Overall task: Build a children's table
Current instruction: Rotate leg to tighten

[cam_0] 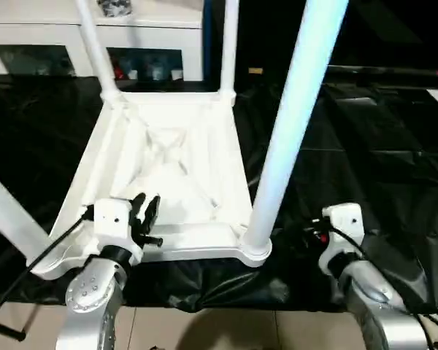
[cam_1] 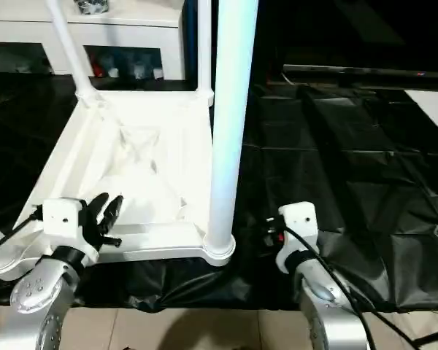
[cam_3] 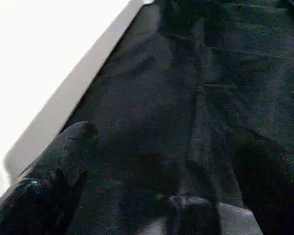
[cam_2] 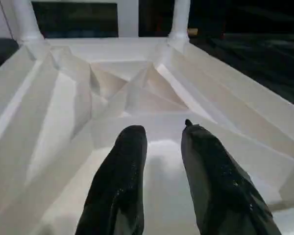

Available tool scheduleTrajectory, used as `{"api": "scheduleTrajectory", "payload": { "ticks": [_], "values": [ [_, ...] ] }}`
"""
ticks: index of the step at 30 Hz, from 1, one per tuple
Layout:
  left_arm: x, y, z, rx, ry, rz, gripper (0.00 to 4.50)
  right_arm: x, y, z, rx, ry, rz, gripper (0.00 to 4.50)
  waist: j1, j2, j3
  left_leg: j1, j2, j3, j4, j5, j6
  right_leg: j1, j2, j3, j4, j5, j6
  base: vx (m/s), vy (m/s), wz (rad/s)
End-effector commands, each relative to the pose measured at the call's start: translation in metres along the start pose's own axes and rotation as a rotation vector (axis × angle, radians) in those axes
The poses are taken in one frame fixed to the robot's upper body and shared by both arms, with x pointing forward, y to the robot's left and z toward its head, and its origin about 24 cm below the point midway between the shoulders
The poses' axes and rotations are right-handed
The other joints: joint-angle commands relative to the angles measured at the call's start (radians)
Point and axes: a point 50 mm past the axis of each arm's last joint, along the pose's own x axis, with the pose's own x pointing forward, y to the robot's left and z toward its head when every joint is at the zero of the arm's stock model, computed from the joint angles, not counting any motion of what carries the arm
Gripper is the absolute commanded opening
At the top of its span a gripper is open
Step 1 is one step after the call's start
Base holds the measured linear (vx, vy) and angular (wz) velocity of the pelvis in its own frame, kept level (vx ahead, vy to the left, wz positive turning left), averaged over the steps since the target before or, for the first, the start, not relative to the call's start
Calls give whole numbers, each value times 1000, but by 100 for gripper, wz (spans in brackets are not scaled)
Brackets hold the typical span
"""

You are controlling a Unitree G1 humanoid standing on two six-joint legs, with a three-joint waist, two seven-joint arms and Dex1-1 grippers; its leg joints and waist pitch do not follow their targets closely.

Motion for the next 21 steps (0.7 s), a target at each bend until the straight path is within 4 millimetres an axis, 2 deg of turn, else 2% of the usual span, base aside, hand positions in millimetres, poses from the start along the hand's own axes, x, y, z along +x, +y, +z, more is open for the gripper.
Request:
{"api": "scheduleTrajectory", "payload": {
  "ticks": [1,3,4,6,7,8,9,10,11,12,13,14,15,16,17,18,19,20,21],
  "values": [
    [2,2,2,-5,1,26,145,2,-1,-3,-9,16,4,450,0,2,-46,-6,8,-4,-65,-326,20,31,-44,32,-97,-404,-36,0,0,0],
    [2,0,3,-16,-1,20,145,1,-2,0,4,10,7,450,2,3,-48,-7,8,-3,-64,-307,23,34,-45,34,-93,-369,-45,0,0,0],
    [2,0,4,-20,5,14,145,1,-2,1,5,8,6,450,4,-1,-50,-12,9,-2,-61,-264,30,34,-46,35,-88,-316,-60,0,0,0],
    [1,0,3,-1,9,11,145,1,-3,0,-2,13,5,450,5,-1,-56,-22,6,1,-52,-163,47,34,-42,34,-80,-183,-93,0,0,0],
    [0,-1,2,1,14,12,145,1,-4,-1,-7,17,4,450,3,-5,-63,-33,-2,6,-36,-29,88,31,-34,29,-68,5,-140,0,0,0],
    [-1,-1,1,0,16,14,145,1,-4,-2,-9,19,4,450,3,-2,-70,-39,-7,6,-28,42,114,30,-32,25,-60,100,-165,0,0,0],
    [-2,0,1,-1,16,19,145,1,-4,-2,-10,21,5,450,2,0,-85,-53,-19,8,-5,196,186,17,-22,13,-45,308,-208,0,0,0],
    [-2,1,1,3,17,25,145,2,-3,-3,-12,22,9,450,0,0,-102,-68,-32,9,14,240,273,6,-15,-1,-44,400,-239,-54,14,-1],
    [-2,1,1,3,17,25,145,2,-3,-3,-12,22,9,450,2,5,-96,-66,-26,10,10,167,287,-3,-18,-6,-62,307,-242,-54,14,-1],
    [-3,2,0,7,23,29,145,2,-2,-3,-12,22,14,450,-2,0,-89,-65,-22,12,6,56,285,-5,-22,-10,-81,154,-234,-85,26,2],
    [-3,1,0,7,23,29,145,2,-2,-3,-10,21,16,450,-5,8,-71,-42,-4,9,-11,-214,224,-12,-29,-21,-112,-259,-187,-120,35,2],
    [-3,1,0,7,23,29,145,3,-2,-3,-10,21,16,450,-10,10,-60,-27,3,6,-17,-333,180,-18,-26,-29,-122,-436,-141,-120,35,2],
    [-3,2,0,8,24,30,145,3,-1,-3,-9,21,18,450,-30,12,-37,5,5,-5,-22,-550,80,-30,-20,-64,-155,-698,-10,-142,43,-7],
    [-3,2,0,12,23,32,145,4,-1,-3,-11,21,23,450,-48,31,-5,38,26,-26,-55,-778,20,-33,22,-143,-187,-733,86,-156,18,-13],
    [-3,2,1,12,22,32,145,4,-1,-3,-15,22,24,450,22,46,4,-134,87,-12,-189,-950,-25,129,-8,-98,169,-348,-18,-247,34,-7],
    [-5,2,1,16,18,31,145,3,-1,-3,-24,27,25,450,86,51,-10,-110,69,52,-187,-930,2,105,0,-72,182,-300,-29,-169,10,0],
    [-5,2,1,16,17,31,145,3,-2,-4,-26,28,25,450,88,32,-23,-85,72,59,-156,-817,7,109,-22,2,185,-421,-7,-75,-64,9],
    [-6,2,1,17,16,29,145,2,-2,-4,-30,30,24,450,49,-73,-37,19,2,28,87,-442,-12,-15,-118,73,-73,-979,113,1,-113,1],
    [-8,1,0,19,14,26,145,2,-4,-5,-38,35,18,450,63,-47,-13,-33,-21,-40,131,-109,40,11,-167,140,-121,-1096,67,1,-113,1]
  ]
}}
